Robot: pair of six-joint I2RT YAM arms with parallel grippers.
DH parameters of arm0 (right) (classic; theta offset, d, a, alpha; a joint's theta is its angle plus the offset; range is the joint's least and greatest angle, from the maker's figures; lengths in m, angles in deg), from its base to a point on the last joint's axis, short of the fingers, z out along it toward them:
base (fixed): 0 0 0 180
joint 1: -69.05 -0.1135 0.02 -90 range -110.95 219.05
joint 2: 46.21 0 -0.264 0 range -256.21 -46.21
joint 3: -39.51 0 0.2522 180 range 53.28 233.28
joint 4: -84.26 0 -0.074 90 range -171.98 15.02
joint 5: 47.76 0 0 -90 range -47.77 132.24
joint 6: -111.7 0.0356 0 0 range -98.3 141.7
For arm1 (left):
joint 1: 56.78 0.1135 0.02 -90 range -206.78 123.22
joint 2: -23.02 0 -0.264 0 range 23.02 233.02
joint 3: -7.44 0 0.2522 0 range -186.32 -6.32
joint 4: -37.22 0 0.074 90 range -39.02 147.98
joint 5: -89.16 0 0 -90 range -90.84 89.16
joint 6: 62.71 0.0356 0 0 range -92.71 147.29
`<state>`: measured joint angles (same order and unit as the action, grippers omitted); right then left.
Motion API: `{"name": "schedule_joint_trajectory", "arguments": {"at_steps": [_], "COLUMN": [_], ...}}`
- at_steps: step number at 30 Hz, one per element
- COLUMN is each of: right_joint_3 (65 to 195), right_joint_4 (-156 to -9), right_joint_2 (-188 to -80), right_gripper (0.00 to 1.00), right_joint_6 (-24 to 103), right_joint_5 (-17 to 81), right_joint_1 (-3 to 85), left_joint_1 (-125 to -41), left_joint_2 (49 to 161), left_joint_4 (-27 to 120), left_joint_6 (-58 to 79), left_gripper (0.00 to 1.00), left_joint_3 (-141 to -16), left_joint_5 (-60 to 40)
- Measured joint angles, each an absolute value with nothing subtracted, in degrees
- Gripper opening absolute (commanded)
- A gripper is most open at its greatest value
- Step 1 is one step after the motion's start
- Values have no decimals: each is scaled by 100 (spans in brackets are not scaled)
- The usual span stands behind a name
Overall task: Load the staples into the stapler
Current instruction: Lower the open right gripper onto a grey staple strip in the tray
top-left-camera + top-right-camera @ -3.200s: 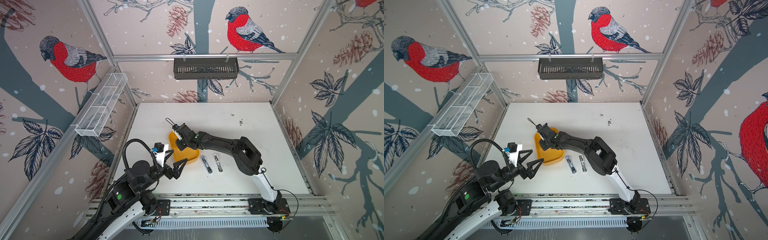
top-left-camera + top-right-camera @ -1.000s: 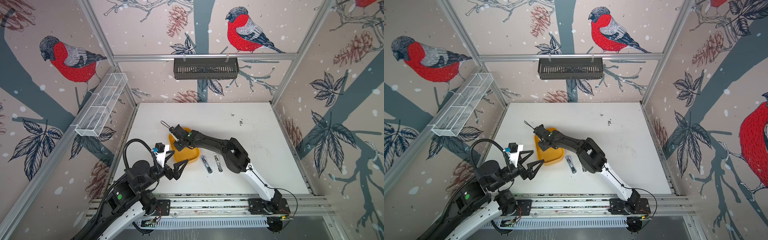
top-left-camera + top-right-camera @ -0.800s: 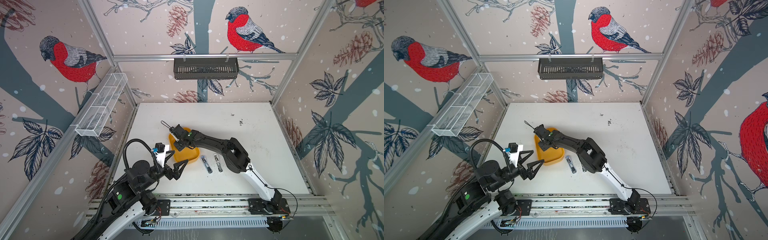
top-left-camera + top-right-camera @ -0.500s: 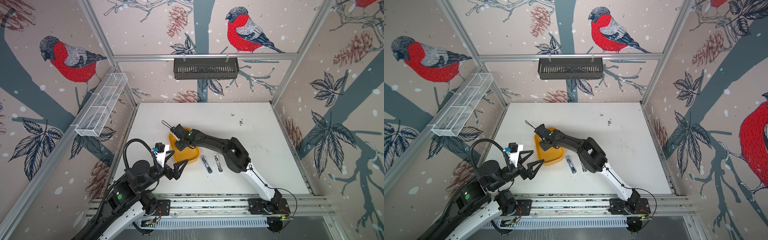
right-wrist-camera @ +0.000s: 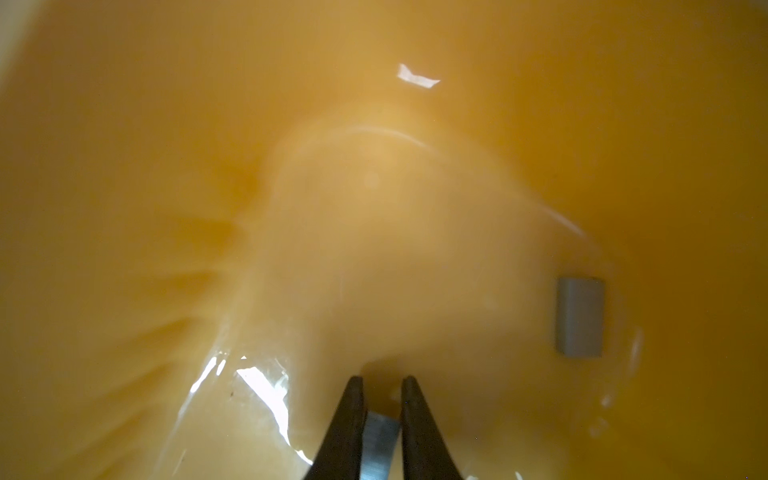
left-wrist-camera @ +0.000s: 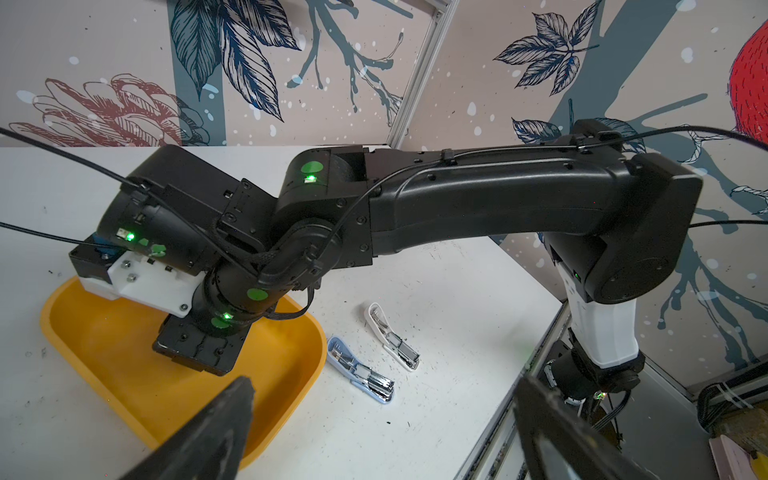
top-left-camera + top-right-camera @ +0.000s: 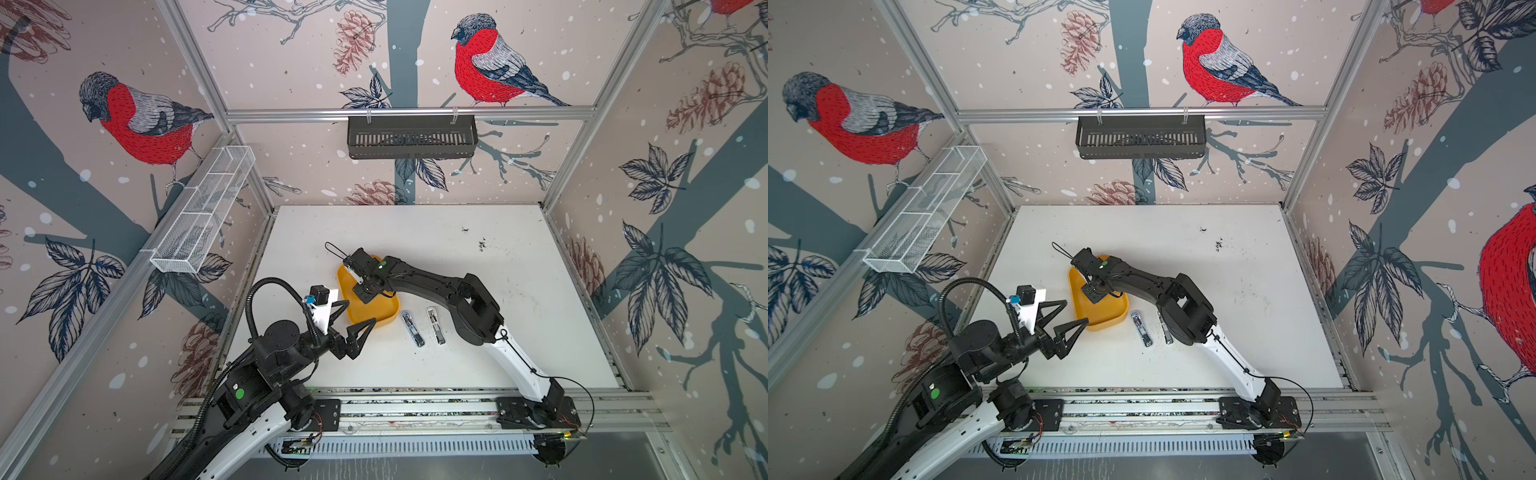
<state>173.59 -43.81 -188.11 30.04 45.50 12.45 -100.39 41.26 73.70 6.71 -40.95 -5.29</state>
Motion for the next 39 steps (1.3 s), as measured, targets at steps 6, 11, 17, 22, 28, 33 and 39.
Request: {"name": "schedule_joint_trajectory", "arguments": {"at_steps": [6, 11, 17, 22, 28, 33, 39], "right_joint_3": [17392, 17407, 17525, 17507, 17269, 17125, 17066], "right_joint_4": [-4123, -3996, -3839, -3775, -3758, -3817, -3882], "right_joint_2": [-18796, -18789, -18833, -18811, -18658, -18571, -18529], "right_gripper": [26, 28, 29, 34, 36, 36, 34], "right_joint_6": [2879, 2903, 2938, 3081, 3258, 3439, 3614], "right_joint_5": [4559, 4555, 4603, 4684, 4690, 4592, 4386], "right_joint_1": [1273, 1317, 1324, 1324, 1321, 1319, 1286], "left_joint_1": [-9998, -9958, -9897, -9884, -9856, -9845, -9840], "left_joint_2": [4133, 4144, 4168, 4165, 4168, 4157, 4137], "left_joint_4": [7357, 7355, 7353, 7353, 7353, 7351, 7344], "left_joint_6": [673, 675, 675, 675, 678, 678, 678], "left_gripper": [97, 97, 97, 97, 97, 97, 97], "left_joint_3": [-4093, -4093, -4082, -4082, -4080, -4078, -4076], "left_joint_5": [-542, -579, -684, -691, -713, -730, -734]}}
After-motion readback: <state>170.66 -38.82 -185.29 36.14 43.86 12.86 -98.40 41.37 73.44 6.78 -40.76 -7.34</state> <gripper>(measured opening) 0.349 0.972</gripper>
